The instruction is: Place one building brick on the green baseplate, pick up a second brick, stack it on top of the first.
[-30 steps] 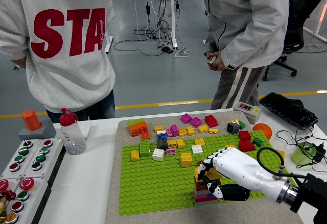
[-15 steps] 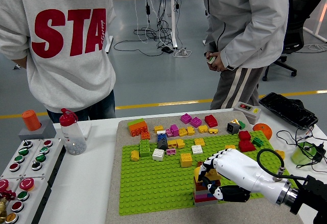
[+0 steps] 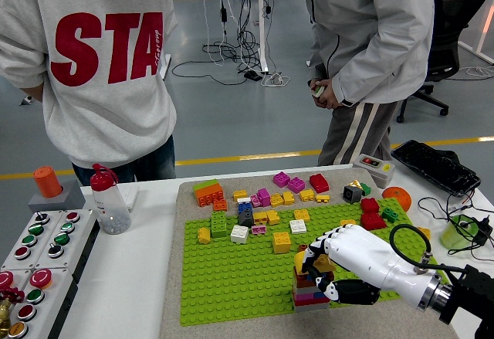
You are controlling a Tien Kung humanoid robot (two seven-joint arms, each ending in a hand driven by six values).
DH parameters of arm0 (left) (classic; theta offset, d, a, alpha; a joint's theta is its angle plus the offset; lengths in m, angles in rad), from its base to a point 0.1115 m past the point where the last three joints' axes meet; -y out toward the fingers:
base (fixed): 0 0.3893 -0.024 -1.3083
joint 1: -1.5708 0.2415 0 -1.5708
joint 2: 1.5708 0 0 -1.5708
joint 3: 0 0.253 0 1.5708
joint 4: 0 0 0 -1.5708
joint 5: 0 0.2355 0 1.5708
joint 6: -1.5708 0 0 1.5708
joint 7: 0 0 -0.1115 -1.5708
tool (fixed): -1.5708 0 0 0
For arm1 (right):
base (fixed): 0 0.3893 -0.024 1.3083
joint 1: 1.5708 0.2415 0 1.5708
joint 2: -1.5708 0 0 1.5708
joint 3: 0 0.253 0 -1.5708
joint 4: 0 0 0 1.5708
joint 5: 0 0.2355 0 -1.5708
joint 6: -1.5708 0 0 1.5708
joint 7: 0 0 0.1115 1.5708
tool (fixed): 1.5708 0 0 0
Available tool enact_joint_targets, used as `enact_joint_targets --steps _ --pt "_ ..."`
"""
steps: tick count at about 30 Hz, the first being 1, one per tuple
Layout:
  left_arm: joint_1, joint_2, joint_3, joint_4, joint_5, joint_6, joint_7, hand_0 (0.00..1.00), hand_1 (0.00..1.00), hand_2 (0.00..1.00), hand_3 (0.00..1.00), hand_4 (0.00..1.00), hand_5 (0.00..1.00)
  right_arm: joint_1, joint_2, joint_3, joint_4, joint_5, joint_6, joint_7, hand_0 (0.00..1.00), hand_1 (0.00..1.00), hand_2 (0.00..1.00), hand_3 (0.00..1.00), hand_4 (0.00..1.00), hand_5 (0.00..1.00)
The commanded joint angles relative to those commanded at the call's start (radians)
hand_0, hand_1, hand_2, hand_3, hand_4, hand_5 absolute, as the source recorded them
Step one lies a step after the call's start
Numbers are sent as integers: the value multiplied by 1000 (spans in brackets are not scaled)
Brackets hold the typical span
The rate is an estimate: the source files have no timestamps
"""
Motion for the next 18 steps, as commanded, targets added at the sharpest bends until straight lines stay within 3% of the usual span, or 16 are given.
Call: enact_joint_targets --steps 18 --pt "-3 0 2 0 0 -1 1 665 688 689 577 289 998 -1 0 -2 2 1 0 -3 477 542 547 520 315 333"
